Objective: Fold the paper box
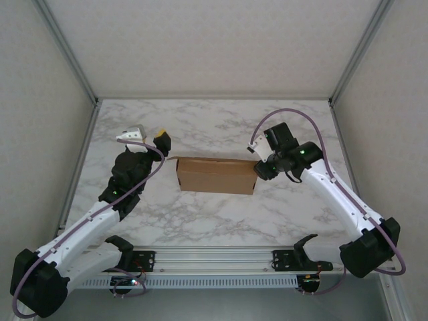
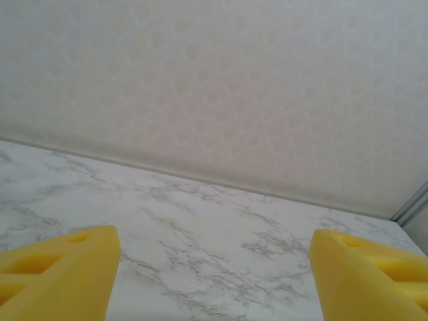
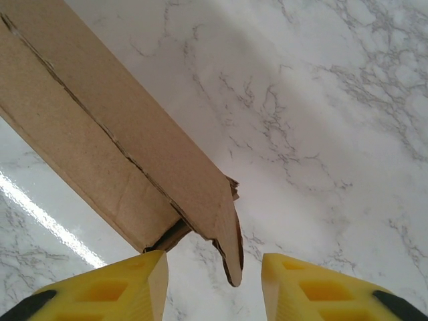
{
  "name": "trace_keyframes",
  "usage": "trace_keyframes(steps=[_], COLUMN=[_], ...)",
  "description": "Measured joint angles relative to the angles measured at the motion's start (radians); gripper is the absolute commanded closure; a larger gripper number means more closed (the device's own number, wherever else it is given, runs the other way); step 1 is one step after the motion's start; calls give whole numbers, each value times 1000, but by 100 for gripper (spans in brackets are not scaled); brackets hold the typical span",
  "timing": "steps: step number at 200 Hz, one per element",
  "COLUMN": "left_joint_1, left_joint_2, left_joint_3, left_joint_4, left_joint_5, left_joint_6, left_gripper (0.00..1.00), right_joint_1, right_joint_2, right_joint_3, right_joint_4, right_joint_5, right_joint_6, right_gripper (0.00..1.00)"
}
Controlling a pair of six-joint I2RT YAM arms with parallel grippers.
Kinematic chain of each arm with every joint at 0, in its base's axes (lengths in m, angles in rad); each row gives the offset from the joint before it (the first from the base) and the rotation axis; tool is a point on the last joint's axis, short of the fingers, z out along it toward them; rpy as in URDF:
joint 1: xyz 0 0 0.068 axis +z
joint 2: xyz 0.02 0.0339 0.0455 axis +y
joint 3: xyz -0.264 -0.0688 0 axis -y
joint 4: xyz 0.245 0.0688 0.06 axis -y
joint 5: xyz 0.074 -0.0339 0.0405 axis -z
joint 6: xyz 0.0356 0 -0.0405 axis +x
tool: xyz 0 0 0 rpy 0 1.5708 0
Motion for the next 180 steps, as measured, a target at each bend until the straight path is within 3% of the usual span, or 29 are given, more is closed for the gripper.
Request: trace_keyframes(steps=[48, 119, 180], left_joint_1=[-2, -9, -12], left_joint_2=[-1, -10, -9], left_joint_3=[0, 0, 0], left_joint_4=[0, 2, 2], left_joint_5=[0, -3, -2], left_joint_6=[7, 11, 15], left_gripper=[26, 27, 30], right_joint_1=[-6, -9, -10], right_joint_2=[24, 33, 35], right_joint_3=[0, -2, 0], right_joint_4=[2, 3, 2], right_joint_5=[-2, -23, -50], right_joint_6=[0, 27, 79], right_gripper=[68, 95, 100])
